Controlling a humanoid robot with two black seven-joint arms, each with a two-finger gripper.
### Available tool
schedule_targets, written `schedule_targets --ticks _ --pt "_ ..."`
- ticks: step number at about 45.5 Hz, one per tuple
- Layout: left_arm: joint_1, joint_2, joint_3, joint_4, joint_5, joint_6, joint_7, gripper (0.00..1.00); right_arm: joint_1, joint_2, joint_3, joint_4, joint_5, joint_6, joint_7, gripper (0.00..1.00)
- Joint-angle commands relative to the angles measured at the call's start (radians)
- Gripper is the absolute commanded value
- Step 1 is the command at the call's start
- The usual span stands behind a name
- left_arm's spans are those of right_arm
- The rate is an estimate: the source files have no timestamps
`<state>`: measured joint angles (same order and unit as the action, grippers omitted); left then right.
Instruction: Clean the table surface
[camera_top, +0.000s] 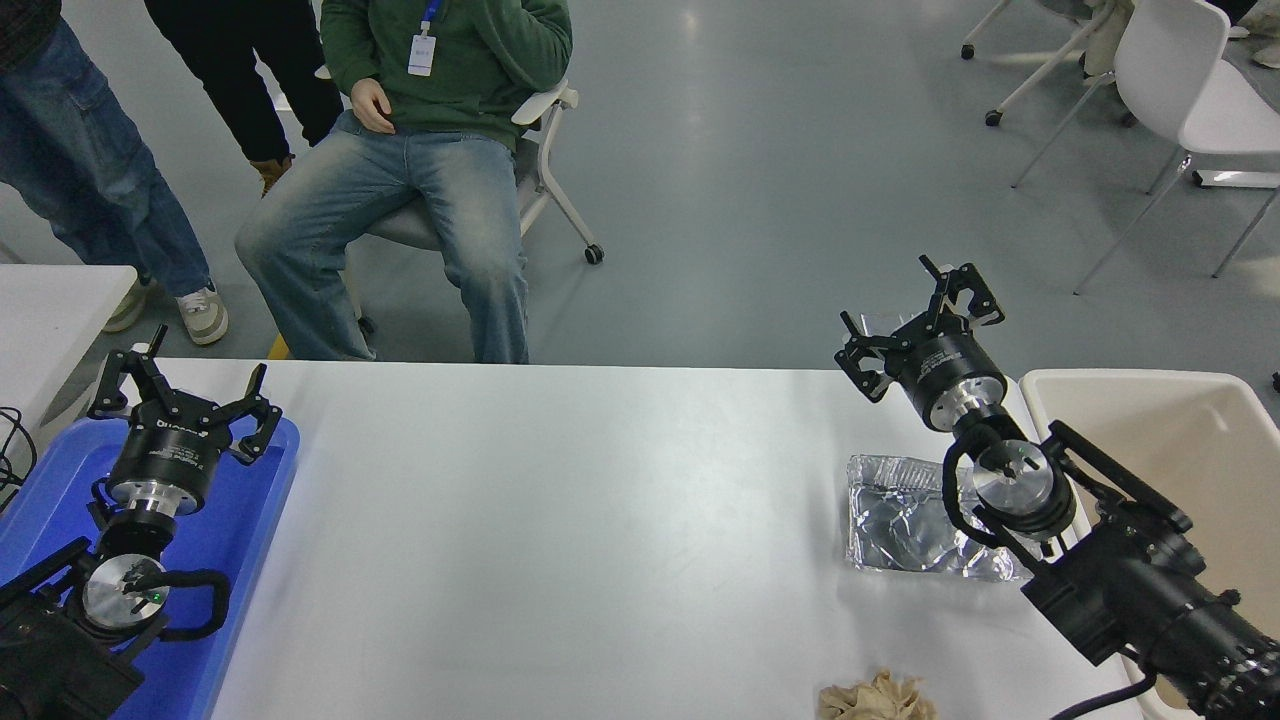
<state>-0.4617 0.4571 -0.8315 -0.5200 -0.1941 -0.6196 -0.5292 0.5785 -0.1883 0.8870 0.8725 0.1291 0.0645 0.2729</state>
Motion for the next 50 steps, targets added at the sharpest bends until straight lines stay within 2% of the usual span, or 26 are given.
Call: schedule_targets --ticks 1,50 --pt "0.000 0.000 0.000 0.000 0.001 0.000 0.000 1.00 -0.054 0.041 0.018 -0.003 0.023 0.044 0.000 1.00" --pt "0.000 0.000 0.000 0.000 0.001 0.000 0.000 1.00 -0.051 0.026 0.024 -0.023 -0.003 0.054 0.008 1.00"
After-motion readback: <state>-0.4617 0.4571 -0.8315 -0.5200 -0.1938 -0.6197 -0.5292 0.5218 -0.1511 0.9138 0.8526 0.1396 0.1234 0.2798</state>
